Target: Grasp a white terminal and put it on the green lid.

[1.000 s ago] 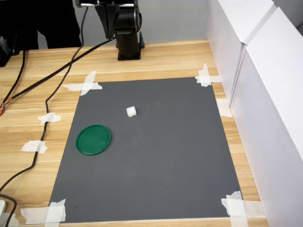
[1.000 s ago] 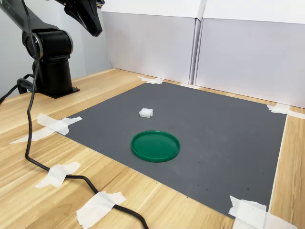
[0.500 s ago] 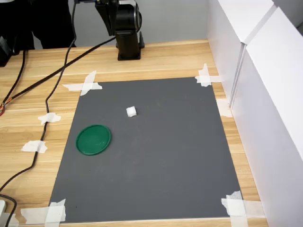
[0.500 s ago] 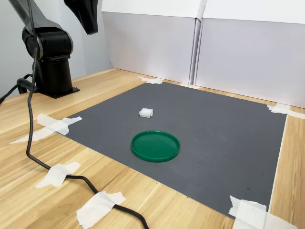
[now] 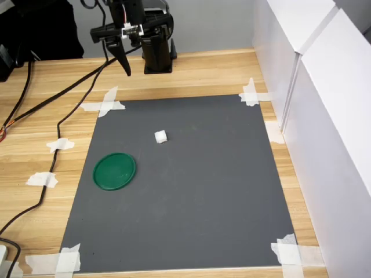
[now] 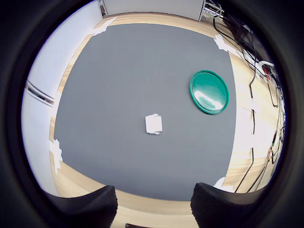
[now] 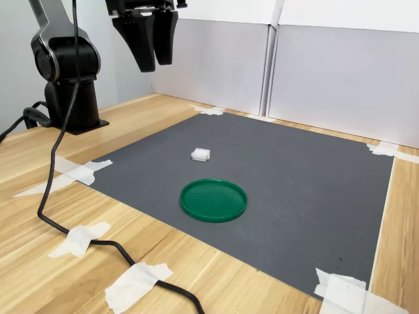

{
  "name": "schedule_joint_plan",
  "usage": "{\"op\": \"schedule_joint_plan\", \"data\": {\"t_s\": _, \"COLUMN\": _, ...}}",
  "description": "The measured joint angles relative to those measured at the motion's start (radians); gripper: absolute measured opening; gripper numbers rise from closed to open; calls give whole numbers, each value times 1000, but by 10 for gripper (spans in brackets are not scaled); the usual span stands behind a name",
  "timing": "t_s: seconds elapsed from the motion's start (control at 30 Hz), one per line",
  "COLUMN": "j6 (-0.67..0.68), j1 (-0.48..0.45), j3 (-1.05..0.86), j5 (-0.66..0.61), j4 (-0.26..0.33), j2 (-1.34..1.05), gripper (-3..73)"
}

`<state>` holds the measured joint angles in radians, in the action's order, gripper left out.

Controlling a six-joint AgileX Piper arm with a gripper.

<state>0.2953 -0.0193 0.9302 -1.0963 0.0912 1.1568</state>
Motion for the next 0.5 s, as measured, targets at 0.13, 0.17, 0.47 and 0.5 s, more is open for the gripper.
{"op": "schedule_joint_plan", "data": {"t_s": 0.13, "j6": 12, "j1": 1, "j3": 1, "j5": 50, "j4": 53, "j2": 57, "gripper": 703}}
{"op": "schedule_joint_plan", "data": {"t_s": 0.17, "j6": 15, "j1": 6, "j3": 2, "j5": 65, "j4": 54, "j2": 80, "gripper": 704}}
{"op": "schedule_joint_plan", "data": {"t_s": 0.47, "j6": -64, "j1": 153, "j3": 2, "j5": 172, "j4": -81, "j2": 300, "gripper": 704}}
{"op": "schedule_joint_plan", "data": {"t_s": 0.5, "j6": -68, "j1": 159, "j3": 3, "j5": 179, "j4": -76, "j2": 318, "gripper": 704}}
